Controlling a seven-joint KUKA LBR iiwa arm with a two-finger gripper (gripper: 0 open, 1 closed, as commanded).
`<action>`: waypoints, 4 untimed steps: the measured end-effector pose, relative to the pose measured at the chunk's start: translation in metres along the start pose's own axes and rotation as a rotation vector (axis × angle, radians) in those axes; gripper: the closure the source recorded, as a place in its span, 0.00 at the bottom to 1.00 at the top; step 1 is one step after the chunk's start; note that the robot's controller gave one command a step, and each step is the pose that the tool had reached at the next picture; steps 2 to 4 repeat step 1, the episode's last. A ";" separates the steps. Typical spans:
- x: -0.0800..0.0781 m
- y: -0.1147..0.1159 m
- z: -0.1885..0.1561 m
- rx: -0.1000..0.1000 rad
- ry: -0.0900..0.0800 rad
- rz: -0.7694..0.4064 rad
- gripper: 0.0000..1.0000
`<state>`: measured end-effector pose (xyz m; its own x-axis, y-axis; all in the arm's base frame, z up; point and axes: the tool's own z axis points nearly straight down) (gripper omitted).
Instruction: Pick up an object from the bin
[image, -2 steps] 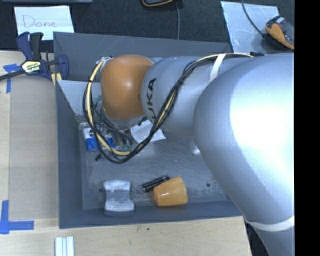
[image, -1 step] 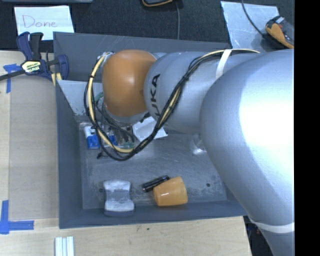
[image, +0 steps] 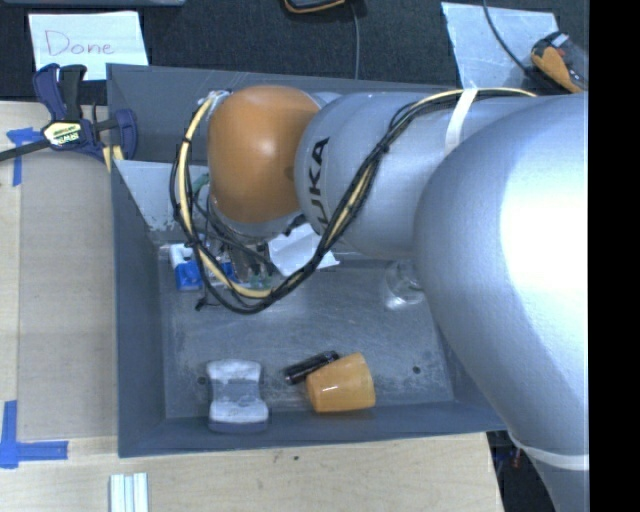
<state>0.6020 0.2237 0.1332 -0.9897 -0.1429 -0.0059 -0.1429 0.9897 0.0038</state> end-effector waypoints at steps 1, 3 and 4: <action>-0.001 0.000 -0.016 -0.001 -0.003 0.001 1.00; -0.001 0.000 -0.016 -0.001 -0.003 0.001 1.00; -0.001 0.000 -0.016 -0.001 -0.003 0.001 1.00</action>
Offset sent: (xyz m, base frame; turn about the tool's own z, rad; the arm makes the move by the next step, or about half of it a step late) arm 0.0007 0.0002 0.0223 0.0005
